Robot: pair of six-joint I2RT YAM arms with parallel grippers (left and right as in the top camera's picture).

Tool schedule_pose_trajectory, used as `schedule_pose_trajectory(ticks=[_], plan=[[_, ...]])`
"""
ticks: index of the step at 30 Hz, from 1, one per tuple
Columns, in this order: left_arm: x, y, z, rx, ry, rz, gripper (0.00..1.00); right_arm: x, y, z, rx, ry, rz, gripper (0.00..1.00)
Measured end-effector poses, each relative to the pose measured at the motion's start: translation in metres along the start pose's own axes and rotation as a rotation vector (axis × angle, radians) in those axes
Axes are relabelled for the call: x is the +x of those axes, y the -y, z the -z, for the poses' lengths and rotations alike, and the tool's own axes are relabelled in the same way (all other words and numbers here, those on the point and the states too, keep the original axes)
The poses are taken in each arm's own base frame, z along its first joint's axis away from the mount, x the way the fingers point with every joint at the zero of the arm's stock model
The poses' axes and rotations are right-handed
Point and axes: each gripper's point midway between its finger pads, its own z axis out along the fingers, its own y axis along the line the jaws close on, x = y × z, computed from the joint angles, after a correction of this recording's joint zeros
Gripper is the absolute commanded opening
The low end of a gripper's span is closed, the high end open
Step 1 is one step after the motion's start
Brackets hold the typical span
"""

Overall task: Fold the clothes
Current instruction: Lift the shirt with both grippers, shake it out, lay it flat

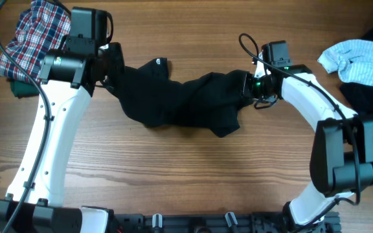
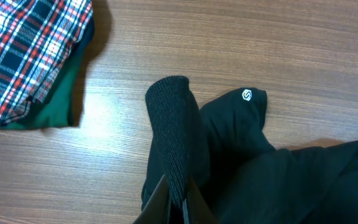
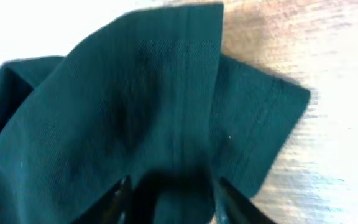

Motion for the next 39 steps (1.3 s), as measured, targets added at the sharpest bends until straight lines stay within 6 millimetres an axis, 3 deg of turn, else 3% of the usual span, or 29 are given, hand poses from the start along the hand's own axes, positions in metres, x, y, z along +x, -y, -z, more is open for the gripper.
schedule_pose_trajectory(ticks=[4, 5, 18, 22, 26, 30, 34, 39], plan=[[0.0, 0.0, 0.0, 0.0, 0.0, 0.0, 0.04, -0.002, -0.002, -0.003, -0.014, 0.006, -0.019, 0.06], [0.0, 0.0, 0.0, 0.0, 0.0, 0.0, 0.04, -0.004, -0.003, -0.003, -0.017, 0.011, -0.02, 0.04], [0.0, 0.0, 0.0, 0.0, 0.0, 0.0, 0.04, -0.013, -0.003, 0.006, -0.037, 0.022, -0.026, 0.04], [-0.003, 0.001, 0.0, 0.003, 0.013, 0.002, 0.04, -0.046, -0.001, 0.046, -0.047, 0.109, -0.015, 0.04], [-0.008, 0.002, 0.0, 0.009, 0.034, 0.006, 0.04, -0.091, -0.002, 0.121, -0.058, 0.276, 0.027, 0.04], [-0.014, 0.004, 0.0, 0.015, 0.057, 0.01, 0.04, -0.11, -0.001, 0.178, -0.043, 0.388, 0.068, 0.04], [-0.029, 0.007, 0.002, 0.03, 0.117, 0.024, 0.04, -0.12, 0.001, 0.205, -0.022, 0.431, 0.104, 0.04], [-0.064, 0.015, 0.009, 0.07, 0.26, 0.054, 0.04, -0.138, -0.005, 0.243, 0.009, 0.519, 0.163, 0.04]])
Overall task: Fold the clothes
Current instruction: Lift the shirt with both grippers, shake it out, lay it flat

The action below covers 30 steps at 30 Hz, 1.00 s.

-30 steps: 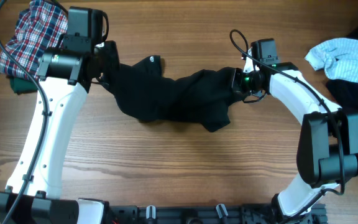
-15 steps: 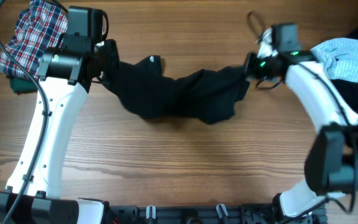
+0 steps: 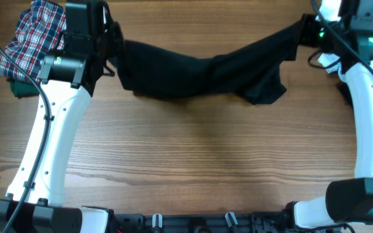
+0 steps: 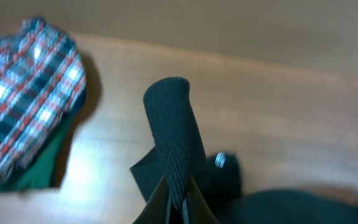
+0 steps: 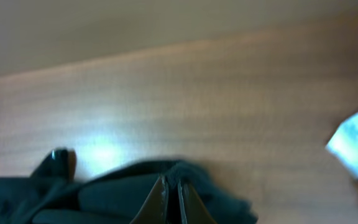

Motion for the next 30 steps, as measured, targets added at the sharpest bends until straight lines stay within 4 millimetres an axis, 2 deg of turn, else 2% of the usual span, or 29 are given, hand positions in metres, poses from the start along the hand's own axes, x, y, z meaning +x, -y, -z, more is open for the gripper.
schedule_pose_trajectory(ticks=[4, 9, 14, 15, 17, 20, 24, 27, 30], plan=[[-0.03, 0.003, 0.001, 0.025, 0.118, 0.027, 0.04, -0.028, -0.002, 0.019, 0.025, 0.081, 0.042, 0.04], [-0.064, -0.009, 0.006, 0.023, 0.244, 0.072, 0.04, -0.054, 0.0, 0.037, 0.068, 0.163, 0.078, 0.04], [-0.097, -0.016, 0.023, 0.026, 0.344, 0.103, 0.04, -0.075, 0.002, 0.056, 0.103, 0.231, 0.109, 0.04], [-0.108, -0.015, 0.032, 0.033, 0.376, 0.108, 0.04, -0.078, 0.003, 0.058, 0.108, 0.24, 0.113, 0.04], [-0.119, -0.014, 0.043, 0.041, 0.407, 0.112, 0.04, -0.085, 0.007, 0.066, 0.121, 0.262, 0.115, 0.04], [-0.126, -0.015, 0.059, 0.048, 0.434, 0.116, 0.04, -0.09, 0.013, 0.072, 0.137, 0.278, 0.108, 0.04], [-0.123, -0.017, 0.077, 0.048, 0.429, 0.123, 0.04, -0.09, 0.017, 0.072, 0.146, 0.277, 0.103, 0.04], [-0.121, -0.019, 0.086, 0.048, 0.43, 0.123, 0.04, -0.09, 0.017, 0.072, 0.145, 0.278, 0.104, 0.04], [-0.122, -0.019, 0.088, 0.049, 0.433, 0.124, 0.04, -0.091, 0.017, 0.072, 0.145, 0.28, 0.104, 0.04]])
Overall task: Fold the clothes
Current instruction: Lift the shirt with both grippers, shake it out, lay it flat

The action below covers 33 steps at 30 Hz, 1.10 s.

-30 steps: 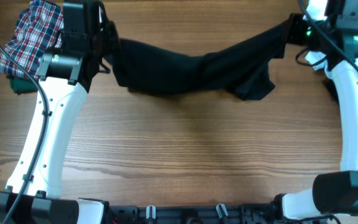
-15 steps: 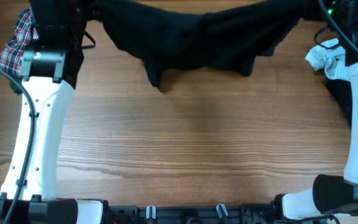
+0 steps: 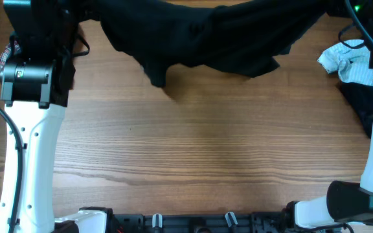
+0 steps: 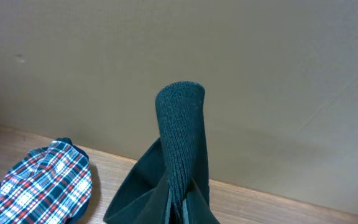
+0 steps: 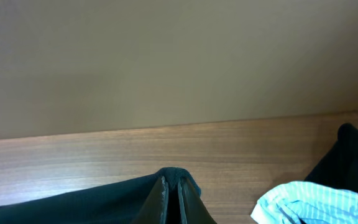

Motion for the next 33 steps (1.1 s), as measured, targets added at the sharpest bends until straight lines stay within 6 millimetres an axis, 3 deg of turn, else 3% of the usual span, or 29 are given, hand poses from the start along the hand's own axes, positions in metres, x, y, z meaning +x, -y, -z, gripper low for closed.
schedule_pose_trajectory(ticks=[5, 10, 14, 19, 21, 24, 28, 32, 33], plan=[[0.009, -0.001, -0.011, -0.007, -0.023, 0.002, 0.04, -0.004, 0.0, 0.0, 0.0, 0.014, 0.014, 0.04], [0.029, 0.0, -0.053, -0.014, -0.044, 0.004, 0.04, -0.012, 0.001, -0.009, 0.0, 0.05, 0.035, 0.04], [0.027, 0.005, -0.08, 0.0, 0.008, 0.017, 0.04, -0.021, 0.002, -0.027, -0.003, 0.093, 0.067, 0.04], [0.018, 0.01, -0.086, 0.019, 0.06, 0.028, 0.04, -0.032, 0.001, -0.033, -0.006, 0.141, 0.109, 0.04], [0.023, 0.008, -0.085, 0.012, 0.036, 0.025, 0.04, -0.031, 0.001, -0.033, -0.006, 0.137, 0.116, 0.04], [0.045, 0.004, -0.084, -0.005, -0.057, 0.013, 0.04, -0.015, 0.0, -0.034, -0.017, 0.069, 0.112, 0.04], [0.096, -0.008, -0.075, -0.043, -0.274, -0.009, 0.04, 0.031, -0.008, -0.032, -0.075, -0.113, 0.092, 0.04], [0.144, -0.022, -0.055, -0.097, -0.489, -0.021, 0.25, 0.076, -0.016, -0.022, -0.124, -0.303, 0.039, 0.06], [0.157, -0.027, -0.047, -0.113, -0.548, -0.024, 0.34, 0.089, -0.018, -0.017, -0.13, -0.359, 0.02, 0.14]])
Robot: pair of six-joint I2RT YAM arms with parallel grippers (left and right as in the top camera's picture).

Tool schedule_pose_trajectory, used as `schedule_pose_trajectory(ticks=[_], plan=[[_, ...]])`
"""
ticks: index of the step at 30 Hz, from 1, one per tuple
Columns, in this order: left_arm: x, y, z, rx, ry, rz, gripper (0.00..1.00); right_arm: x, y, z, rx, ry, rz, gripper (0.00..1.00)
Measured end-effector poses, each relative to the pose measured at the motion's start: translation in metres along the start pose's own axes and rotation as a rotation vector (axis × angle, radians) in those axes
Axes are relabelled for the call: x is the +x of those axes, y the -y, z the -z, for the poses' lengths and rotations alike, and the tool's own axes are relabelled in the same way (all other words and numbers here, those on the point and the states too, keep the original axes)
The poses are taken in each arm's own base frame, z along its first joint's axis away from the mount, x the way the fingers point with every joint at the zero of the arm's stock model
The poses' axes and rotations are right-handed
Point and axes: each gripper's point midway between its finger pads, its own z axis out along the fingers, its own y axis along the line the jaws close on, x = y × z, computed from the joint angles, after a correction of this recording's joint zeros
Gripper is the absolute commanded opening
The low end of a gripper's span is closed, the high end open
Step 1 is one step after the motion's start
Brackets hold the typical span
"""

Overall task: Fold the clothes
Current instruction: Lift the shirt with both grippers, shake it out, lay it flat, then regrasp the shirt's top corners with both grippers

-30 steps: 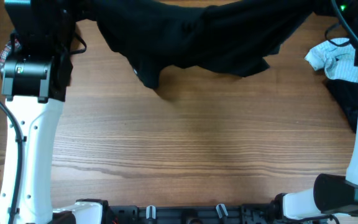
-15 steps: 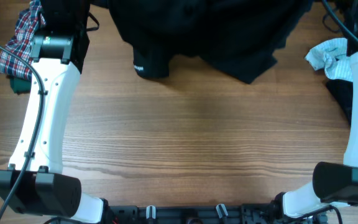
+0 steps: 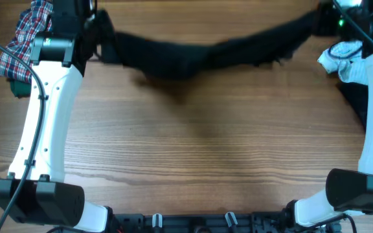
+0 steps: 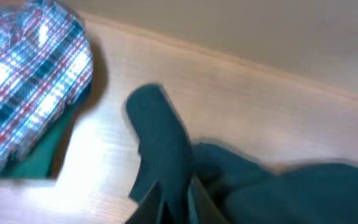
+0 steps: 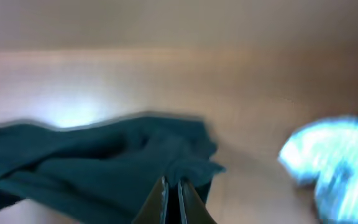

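Note:
A black garment [image 3: 206,52] hangs stretched between my two grippers across the far side of the table, sagging in the middle and blurred. My left gripper [image 3: 102,35] is shut on its left end, where a ribbed cuff [image 4: 160,143] sticks out past the fingers. My right gripper [image 3: 319,19] is shut on the right end, with the dark cloth [image 5: 104,168] bunched in front of the closed fingers.
A red, white and blue plaid garment [image 3: 28,39] lies on green cloth at the far left corner. A pale blue striped garment [image 3: 345,55] and dark clothes [image 3: 361,103] lie at the right edge. Bare wooden table [image 3: 199,149] fills the middle and front.
Both grippers have come down from high at the back, toward the table. The garment now hangs lower as a narrower band, with its middle close to the wood.
The black garment lay crumpled mid-table with both grippers shut on its ends. Then it was stretched wide between them at the far side, then held high with its body hanging broad. Now it is down near the table again, still stretched.

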Motion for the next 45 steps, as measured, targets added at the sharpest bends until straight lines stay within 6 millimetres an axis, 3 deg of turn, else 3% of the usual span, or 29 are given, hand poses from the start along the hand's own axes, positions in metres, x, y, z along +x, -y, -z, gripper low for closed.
schedule_pose_trajectory(ticks=[2, 4, 9, 11, 15, 22, 26, 28, 33, 35, 40, 45], plan=[[0.022, -0.007, 0.001, -0.025, -0.092, -0.006, 0.56, 0.021, -0.003, 0.001, -0.015, -0.086, -0.029, 0.28], [0.045, -0.014, 0.005, -0.051, -0.186, -0.004, 0.68, 0.039, -0.006, 0.003, -0.024, -0.16, -0.057, 0.38], [0.069, -0.022, 0.011, -0.082, -0.287, -0.007, 0.74, 0.061, -0.008, 0.008, -0.032, -0.248, -0.093, 0.59], [0.072, -0.023, 0.012, -0.085, -0.301, -0.008, 0.74, 0.064, -0.009, 0.009, -0.033, -0.261, -0.096, 0.62], [0.067, -0.021, 0.01, -0.075, -0.281, -0.006, 0.73, 0.061, -0.009, 0.008, -0.032, -0.25, -0.095, 0.62], [0.017, 0.008, 0.0, 0.06, -0.081, 0.019, 0.74, 0.024, -0.003, -0.006, -0.026, -0.091, -0.053, 0.64], [-0.005, 0.024, -0.016, 0.124, -0.004, 0.008, 0.78, 0.02, 0.002, -0.026, -0.024, -0.057, -0.023, 0.67], [-0.006, 0.032, -0.041, 0.148, -0.001, -0.018, 0.79, 0.018, 0.005, -0.041, -0.025, -0.048, -0.007, 0.67], [0.018, 0.044, -0.113, 0.196, -0.072, -0.076, 0.79, 0.017, 0.015, -0.093, -0.042, -0.061, 0.006, 0.67], [0.029, 0.047, -0.132, 0.211, -0.101, -0.089, 0.79, 0.022, 0.017, -0.114, -0.054, -0.079, 0.002, 0.67], [0.044, 0.052, -0.156, 0.248, -0.137, -0.112, 0.75, 0.044, 0.023, -0.159, -0.077, -0.152, -0.015, 0.67], [0.047, 0.06, -0.161, 0.294, -0.137, -0.147, 0.71, 0.056, 0.023, -0.18, -0.085, -0.188, -0.016, 0.67]])
